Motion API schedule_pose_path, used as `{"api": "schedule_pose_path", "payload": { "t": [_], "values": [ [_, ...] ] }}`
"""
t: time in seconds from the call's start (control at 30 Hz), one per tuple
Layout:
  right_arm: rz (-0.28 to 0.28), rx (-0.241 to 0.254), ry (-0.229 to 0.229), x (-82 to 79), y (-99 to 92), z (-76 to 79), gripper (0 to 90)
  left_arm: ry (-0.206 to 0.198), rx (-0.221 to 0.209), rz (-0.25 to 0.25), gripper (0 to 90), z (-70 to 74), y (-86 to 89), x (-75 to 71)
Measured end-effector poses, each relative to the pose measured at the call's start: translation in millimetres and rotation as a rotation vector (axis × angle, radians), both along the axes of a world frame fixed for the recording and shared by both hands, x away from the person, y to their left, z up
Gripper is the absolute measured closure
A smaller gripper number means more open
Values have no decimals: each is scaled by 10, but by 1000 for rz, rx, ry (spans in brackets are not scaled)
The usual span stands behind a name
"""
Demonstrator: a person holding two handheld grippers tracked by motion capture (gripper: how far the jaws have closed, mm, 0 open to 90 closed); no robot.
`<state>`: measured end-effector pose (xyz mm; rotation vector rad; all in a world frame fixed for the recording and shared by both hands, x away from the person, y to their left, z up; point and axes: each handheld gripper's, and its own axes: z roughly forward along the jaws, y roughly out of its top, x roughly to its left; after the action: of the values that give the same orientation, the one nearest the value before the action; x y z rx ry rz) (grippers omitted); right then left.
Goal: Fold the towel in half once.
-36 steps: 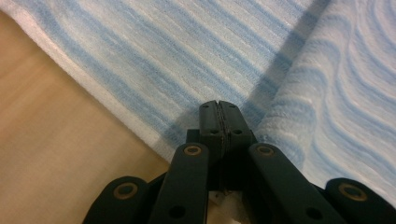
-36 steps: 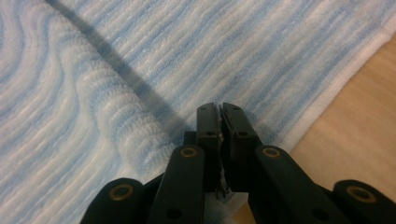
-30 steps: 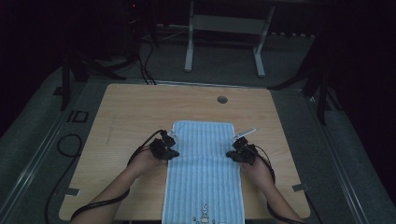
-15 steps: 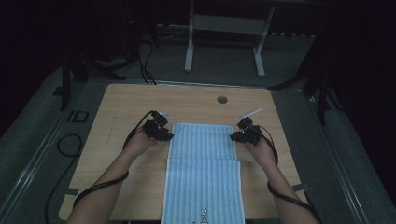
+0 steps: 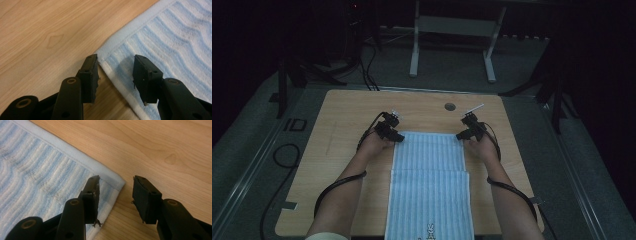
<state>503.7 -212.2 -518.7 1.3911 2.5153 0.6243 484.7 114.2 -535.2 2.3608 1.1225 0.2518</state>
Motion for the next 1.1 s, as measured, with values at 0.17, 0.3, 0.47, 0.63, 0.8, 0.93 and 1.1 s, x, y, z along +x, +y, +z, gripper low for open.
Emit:
{"api": "schedule_pose_path", "payload": {
  "t": [0.17, 0.3, 0.47, 0.63, 0.8, 0.93, 1.1],
  "values": [
    [6, -29, 45, 33, 55, -65, 578, -16, 14, -2, 559, -4, -49, -23],
    [16, -39, 39, 33, 92, -60, 704, 7, -4, -28, 723, 8, -65, -36],
    [46, -59, 36, 31, 160, -28, 837, 3, 42, -32, 877, 71, -122, 6],
    [17, -18, -8, 126, 123, 206, 839, -36, 22, 4, 882, 319, -68, 114],
    [13, -17, -67, 257, 128, 570, 839, -96, 24, 10, 886, 724, -37, 214],
    [15, -33, -146, 332, 187, 956, 839, -184, 84, 20, 887, 1121, -81, 267],
    [28, -24, -243, 351, 216, 1454, 838, -268, 54, 33, 886, 1507, -69, 249]
  ]
}}
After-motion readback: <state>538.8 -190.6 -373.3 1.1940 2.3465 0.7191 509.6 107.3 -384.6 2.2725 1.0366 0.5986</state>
